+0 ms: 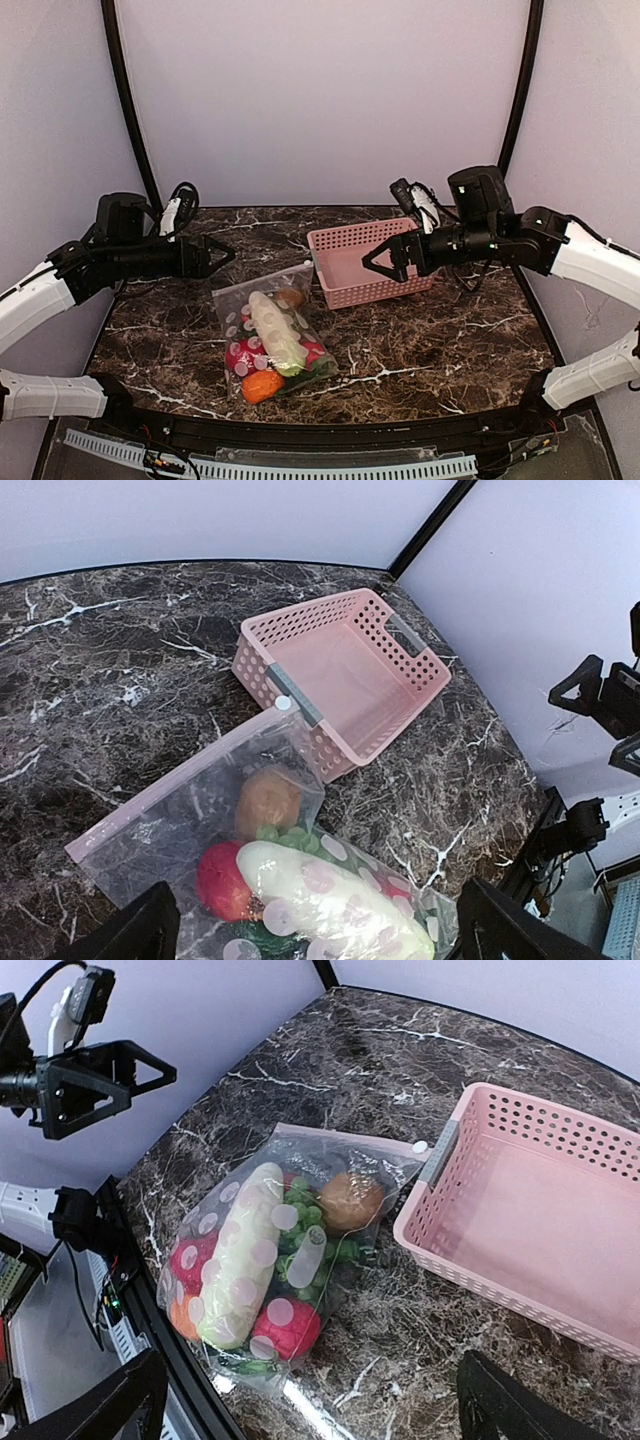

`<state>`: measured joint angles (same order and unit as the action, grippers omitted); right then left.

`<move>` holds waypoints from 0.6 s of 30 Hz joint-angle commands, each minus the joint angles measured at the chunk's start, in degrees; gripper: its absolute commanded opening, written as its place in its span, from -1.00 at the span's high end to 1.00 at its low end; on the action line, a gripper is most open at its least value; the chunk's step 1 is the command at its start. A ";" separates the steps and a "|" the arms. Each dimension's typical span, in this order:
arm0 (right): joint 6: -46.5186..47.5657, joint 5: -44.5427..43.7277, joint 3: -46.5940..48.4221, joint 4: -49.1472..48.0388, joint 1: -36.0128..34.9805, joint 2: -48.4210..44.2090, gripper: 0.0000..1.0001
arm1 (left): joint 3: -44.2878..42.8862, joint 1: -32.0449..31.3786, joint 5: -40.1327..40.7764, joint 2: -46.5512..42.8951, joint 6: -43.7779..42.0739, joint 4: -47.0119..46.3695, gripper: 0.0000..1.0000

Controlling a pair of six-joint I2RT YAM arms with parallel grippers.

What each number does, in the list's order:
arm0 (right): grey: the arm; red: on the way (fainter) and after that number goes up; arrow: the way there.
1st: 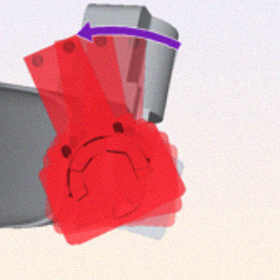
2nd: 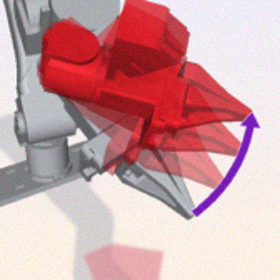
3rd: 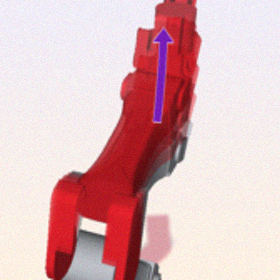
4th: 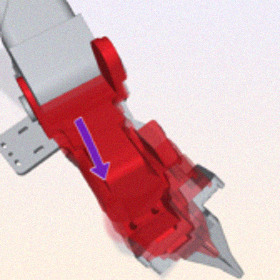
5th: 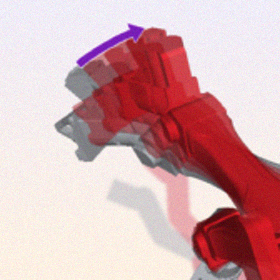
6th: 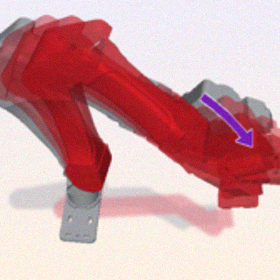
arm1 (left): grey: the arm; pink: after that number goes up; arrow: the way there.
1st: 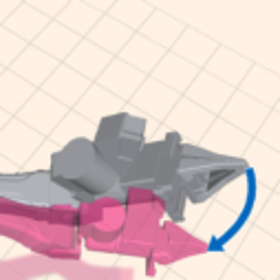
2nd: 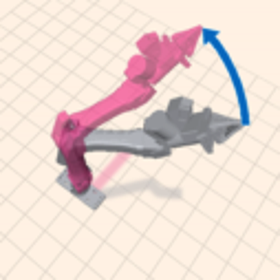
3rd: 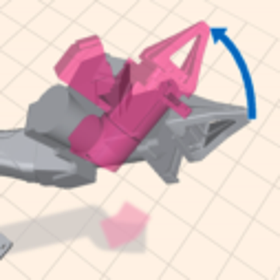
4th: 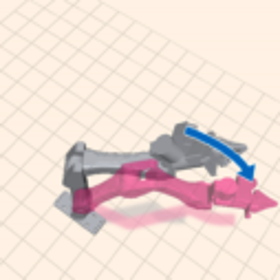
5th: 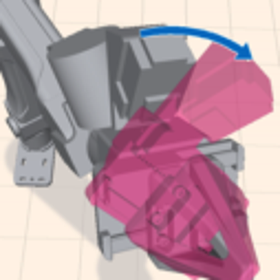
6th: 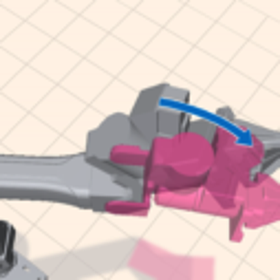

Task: Place the food in the zip-top bag and seal the zipper
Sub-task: Zip the zipper on the zipper food storage bag, then reset both arms

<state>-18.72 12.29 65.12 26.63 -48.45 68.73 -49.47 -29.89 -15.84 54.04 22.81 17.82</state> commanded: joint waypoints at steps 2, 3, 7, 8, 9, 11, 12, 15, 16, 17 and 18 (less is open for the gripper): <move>-3.92 -1.73 -1.92 -0.97 5.23 -0.94 -0.97 | -0.72 2.07 3.70 -1.20 -1.71 4.79 -0.97; -4.59 -1.60 -2.69 -1.03 6.67 -1.08 -0.97 | -0.63 2.40 4.05 -1.30 -1.89 5.35 -0.97; -6.24 -0.69 -5.98 -1.07 12.81 -2.31 -0.97 | 0.35 6.33 4.46 -2.48 -3.24 8.47 -0.97; -6.40 -0.35 -6.81 -1.10 14.67 -2.70 -0.97 | 0.61 8.38 3.74 -2.96 -3.68 9.16 -0.97; -6.52 0.04 -7.66 -1.06 16.42 -3.04 -0.97 | 1.16 9.60 3.20 -3.15 -3.88 9.42 -0.97; -6.69 1.14 -9.52 -1.10 20.50 -3.86 -0.97 | 2.11 14.78 1.52 -3.83 -4.47 10.19 -0.97; -6.69 1.54 -10.35 -1.06 22.43 -4.35 -0.97 | 2.41 16.23 0.22 -4.11 -4.82 10.33 -0.97; -6.06 2.01 -12.63 -1.06 28.19 -5.96 -0.97 | 3.73 22.80 -2.64 -4.57 -5.80 11.15 -0.98; -5.73 1.94 -13.58 -1.06 30.54 -6.58 -0.97 | 3.93 24.01 -2.98 -4.79 -6.18 11.30 -0.98; -5.52 1.80 -14.21 -1.02 32.19 -7.38 -0.97 | 4.34 26.40 -3.63 -5.21 -6.57 11.41 -0.97; -5.13 1.88 -14.75 -1.05 33.70 -8.21 -0.97 | 4.58 27.44 -3.83 -5.54 -6.73 11.43 -0.98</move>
<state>-24.40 13.39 52.73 26.55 -19.88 63.57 -46.63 -7.03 -16.19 50.09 18.35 26.52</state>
